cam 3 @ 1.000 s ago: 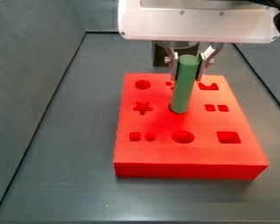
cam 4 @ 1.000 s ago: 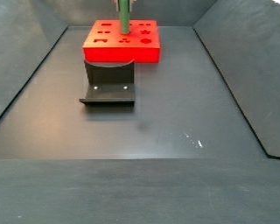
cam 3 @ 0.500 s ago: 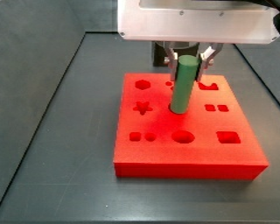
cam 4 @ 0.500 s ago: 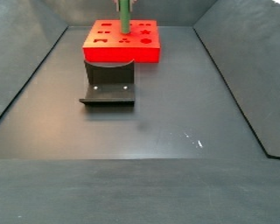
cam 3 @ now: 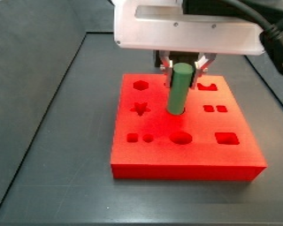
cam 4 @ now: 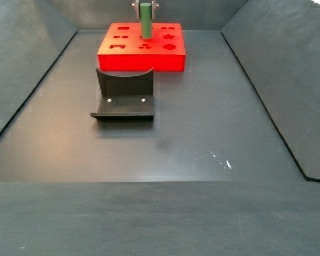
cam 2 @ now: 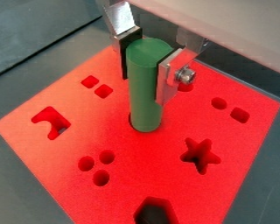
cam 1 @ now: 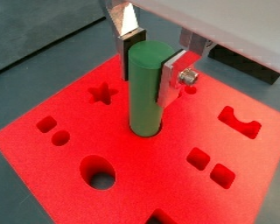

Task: Insert the round object.

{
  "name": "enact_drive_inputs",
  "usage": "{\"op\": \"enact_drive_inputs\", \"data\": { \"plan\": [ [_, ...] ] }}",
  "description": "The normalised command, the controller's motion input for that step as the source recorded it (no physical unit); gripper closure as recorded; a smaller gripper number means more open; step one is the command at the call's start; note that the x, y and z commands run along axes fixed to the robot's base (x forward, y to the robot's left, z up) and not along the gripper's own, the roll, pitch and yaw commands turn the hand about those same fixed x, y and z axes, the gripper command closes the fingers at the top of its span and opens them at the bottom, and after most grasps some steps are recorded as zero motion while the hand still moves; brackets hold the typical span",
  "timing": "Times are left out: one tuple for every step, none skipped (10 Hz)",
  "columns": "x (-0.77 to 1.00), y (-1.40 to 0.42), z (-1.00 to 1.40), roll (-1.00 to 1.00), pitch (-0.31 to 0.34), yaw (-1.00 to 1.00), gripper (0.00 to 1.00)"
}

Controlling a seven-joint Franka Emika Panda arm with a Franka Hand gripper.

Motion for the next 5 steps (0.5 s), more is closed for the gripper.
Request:
{"op": "enact_drive_inputs", "data": {
  "plan": [
    [0.17,-0.14,-0.51,0.08,0.000,0.00,1.00],
    [0.19,-0.15,-0.59,0.05,0.000,0.00,1.00],
    [0.20,-0.18,-0.62,0.06,0.000,0.00,1.00],
    [0.25,-0.21,-0.64,0.08,0.000,0.00,1.00],
    [0.22,-0.19,-0.61,0.11,0.000,0.00,1.00]
  ]
}}
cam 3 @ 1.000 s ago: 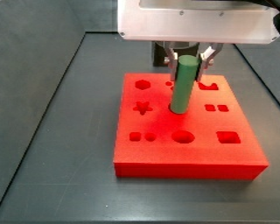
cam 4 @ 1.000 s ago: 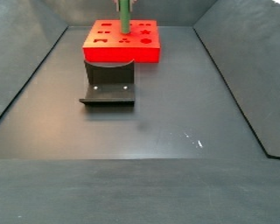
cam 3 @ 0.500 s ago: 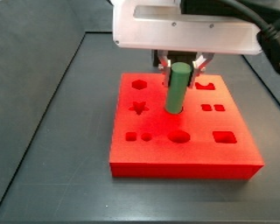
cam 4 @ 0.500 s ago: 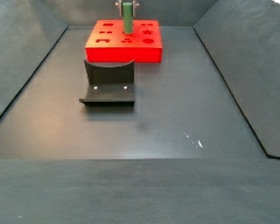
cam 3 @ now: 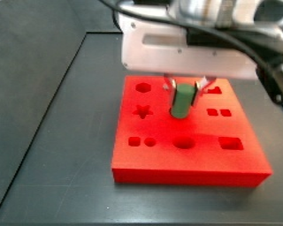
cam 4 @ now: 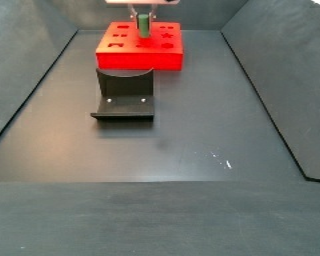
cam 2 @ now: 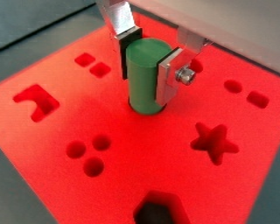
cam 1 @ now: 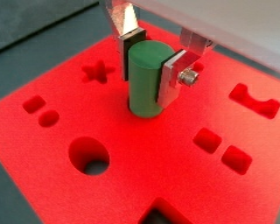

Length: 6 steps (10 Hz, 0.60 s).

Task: Insert the round object.

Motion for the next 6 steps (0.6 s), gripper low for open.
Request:
{"op": "enact_drive_inputs", "data": {
  "plan": [
    [0.21,-0.07,-0.54,0.09,0.007,0.00,1.00],
    [0.16,0.00,-0.53,0.19,0.047,0.00,1.00],
    [0.19,0.06,-0.44,0.29,0.093,0.00,1.00],
    [0.16,0.19,-0.29,0.24,0.111,0.07,1.00],
    [0.07,0.13,-0.28,0.13,0.064,0.16,1.00],
    [0.00,0.00,-0.01,0.00,0.000,0.00,1.00]
  ]
}}
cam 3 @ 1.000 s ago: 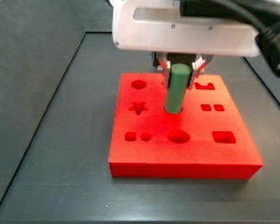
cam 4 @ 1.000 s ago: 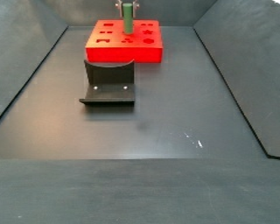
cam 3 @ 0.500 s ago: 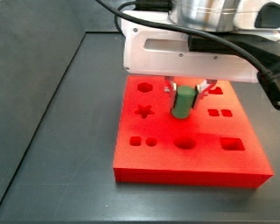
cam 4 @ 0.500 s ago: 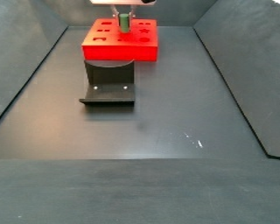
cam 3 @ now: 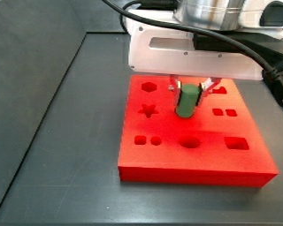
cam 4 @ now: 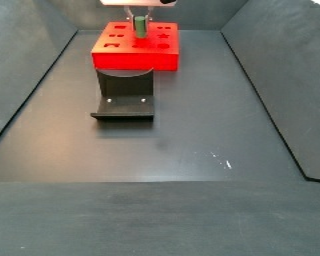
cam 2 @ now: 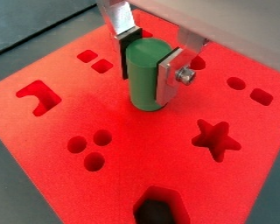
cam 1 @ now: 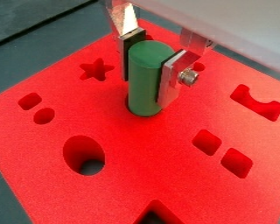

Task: Insert the round object.

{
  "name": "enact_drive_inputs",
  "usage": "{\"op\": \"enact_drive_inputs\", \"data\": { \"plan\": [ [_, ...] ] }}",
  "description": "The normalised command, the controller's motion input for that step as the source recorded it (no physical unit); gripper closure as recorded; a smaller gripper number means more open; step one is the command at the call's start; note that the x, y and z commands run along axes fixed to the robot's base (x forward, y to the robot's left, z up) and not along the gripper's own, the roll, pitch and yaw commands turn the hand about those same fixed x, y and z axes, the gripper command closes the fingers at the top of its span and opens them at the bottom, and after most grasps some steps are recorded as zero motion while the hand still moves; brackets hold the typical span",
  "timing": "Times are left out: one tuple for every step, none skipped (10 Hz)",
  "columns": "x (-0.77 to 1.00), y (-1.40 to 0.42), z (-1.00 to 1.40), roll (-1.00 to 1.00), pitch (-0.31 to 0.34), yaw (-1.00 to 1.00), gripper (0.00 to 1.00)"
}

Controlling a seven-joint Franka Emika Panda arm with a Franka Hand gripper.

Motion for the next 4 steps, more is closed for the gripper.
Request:
{"op": "enact_drive_inputs", "data": {
  "plan": [
    [-0.07,0.00,-0.06,-0.01,-0.024,0.01,1.00],
    [-0.12,0.00,-0.11,-0.04,-0.027,0.05,1.00],
    [-0.14,0.00,-0.11,-0.10,-0.030,0.05,1.00],
    [-0.09,-0.03,0.00,0.02,-0.066,0.00,1.00]
  ]
}}
